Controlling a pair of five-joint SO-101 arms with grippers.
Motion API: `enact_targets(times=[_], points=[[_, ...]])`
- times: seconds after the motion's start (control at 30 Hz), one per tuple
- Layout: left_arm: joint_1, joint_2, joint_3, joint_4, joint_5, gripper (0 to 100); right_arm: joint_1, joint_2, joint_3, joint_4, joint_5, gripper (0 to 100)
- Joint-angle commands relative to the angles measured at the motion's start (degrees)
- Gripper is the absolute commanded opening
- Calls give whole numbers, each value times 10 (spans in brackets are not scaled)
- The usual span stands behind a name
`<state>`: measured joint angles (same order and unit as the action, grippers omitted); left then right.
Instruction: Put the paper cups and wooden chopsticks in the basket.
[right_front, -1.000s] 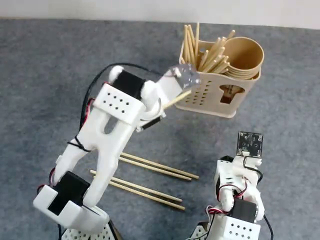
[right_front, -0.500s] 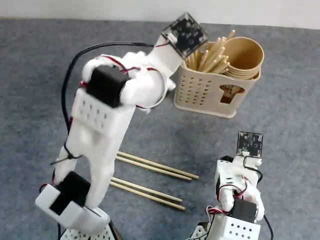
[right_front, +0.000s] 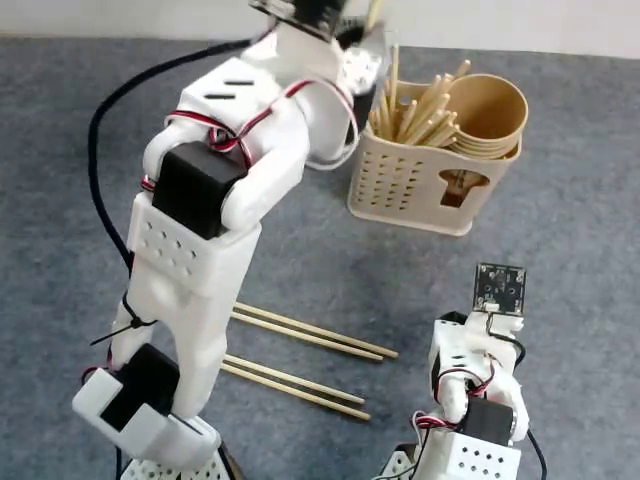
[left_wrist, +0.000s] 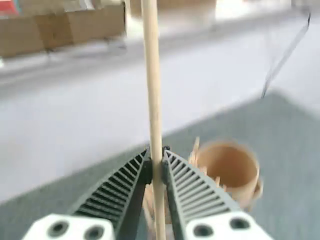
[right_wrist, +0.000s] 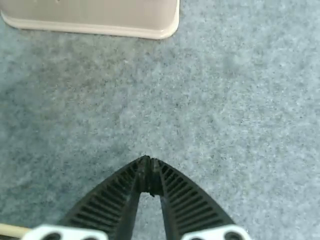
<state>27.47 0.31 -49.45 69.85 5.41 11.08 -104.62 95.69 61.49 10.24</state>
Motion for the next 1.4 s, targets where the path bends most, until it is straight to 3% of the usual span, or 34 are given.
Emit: enact_targets(times=[0.0, 0.33, 0.53, 0.73, 0.97, 1.37], points=[[12, 4, -7, -107, 42, 7, 7, -7, 68, -13, -1, 5], [12, 76, 40, -247, 63, 7, 7, -7, 68, -12, -1, 5], [7, 153, 40, -290, 61, 7, 7, -7, 68, -12, -1, 5], [7, 201, 37, -289, 60, 13, 7, -7, 68, -12, -1, 5], [-8, 208, 37, -280, 61, 125, 7, -7, 68, -12, -1, 5], [-15, 116, 38, -113, 59, 126, 7, -7, 68, -12, -1, 5]])
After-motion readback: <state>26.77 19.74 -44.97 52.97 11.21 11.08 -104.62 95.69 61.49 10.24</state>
